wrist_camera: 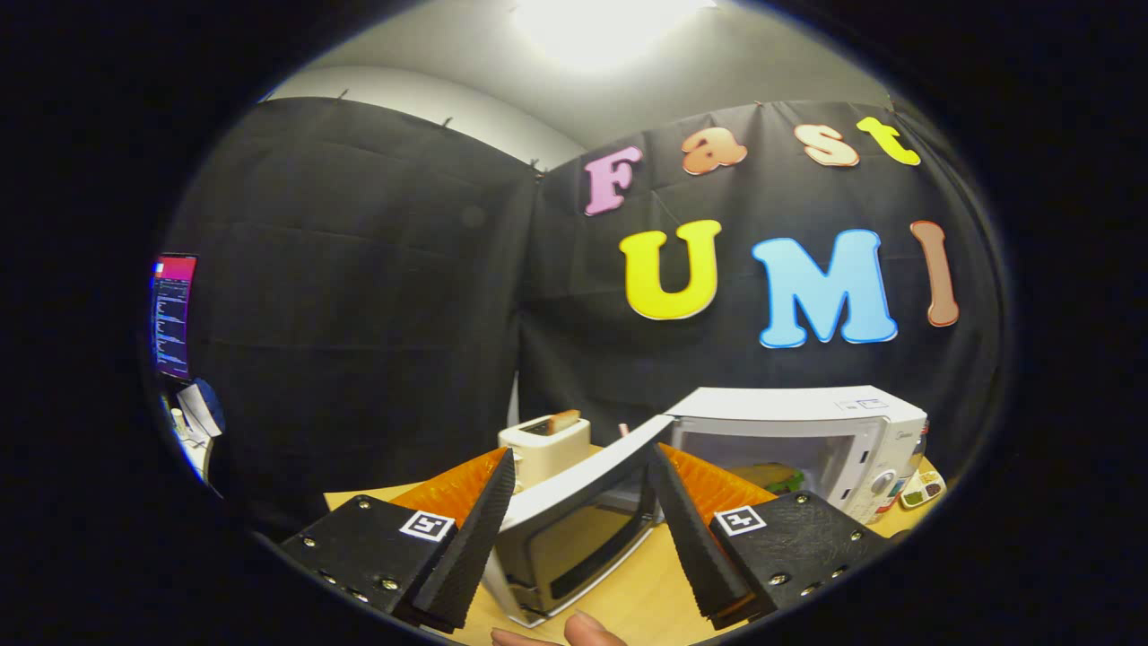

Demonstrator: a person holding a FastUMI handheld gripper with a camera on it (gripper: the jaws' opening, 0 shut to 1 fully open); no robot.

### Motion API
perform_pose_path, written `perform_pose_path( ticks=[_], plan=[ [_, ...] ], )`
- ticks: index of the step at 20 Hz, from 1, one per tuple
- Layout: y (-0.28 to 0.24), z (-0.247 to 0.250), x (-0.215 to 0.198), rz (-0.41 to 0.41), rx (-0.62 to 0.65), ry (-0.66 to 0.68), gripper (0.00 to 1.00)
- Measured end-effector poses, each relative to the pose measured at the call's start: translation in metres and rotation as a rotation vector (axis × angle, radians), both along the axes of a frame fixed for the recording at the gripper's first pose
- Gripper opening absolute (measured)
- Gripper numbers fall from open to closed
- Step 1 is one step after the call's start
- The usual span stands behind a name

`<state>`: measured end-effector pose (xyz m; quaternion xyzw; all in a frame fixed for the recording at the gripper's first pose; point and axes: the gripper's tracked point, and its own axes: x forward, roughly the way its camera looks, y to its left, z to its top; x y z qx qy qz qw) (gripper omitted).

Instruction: Open the microwave, put the food inside, and close the microwave door.

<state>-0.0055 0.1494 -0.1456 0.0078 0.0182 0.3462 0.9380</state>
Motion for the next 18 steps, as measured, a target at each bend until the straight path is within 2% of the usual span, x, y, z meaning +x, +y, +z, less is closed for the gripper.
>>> perform_pose_path(
  ticks=[2,4,10,12,14,15,16,18],
  plan=[
    [0.027,-0.009,-0.032,0.086,-0.009,0.013,0.90],
    [0.049,-0.019,-0.052,0.136,-0.013,0.015,0.90],
    [0.111,-0.074,-0.080,0.225,-0.059,-0.001,0.90],
    [0.117,-0.090,-0.072,0.199,-0.068,0.008,0.90],
    [0.106,-0.098,-0.053,0.082,-0.073,0.005,0.37],
    [0.102,-0.101,-0.043,0.056,-0.054,0.013,0.10],
    [0.108,-0.110,-0.044,0.069,-0.042,0.046,0.08],
    [0.098,-0.120,-0.040,0.044,-0.041,0.097,0.08]
  ],
)
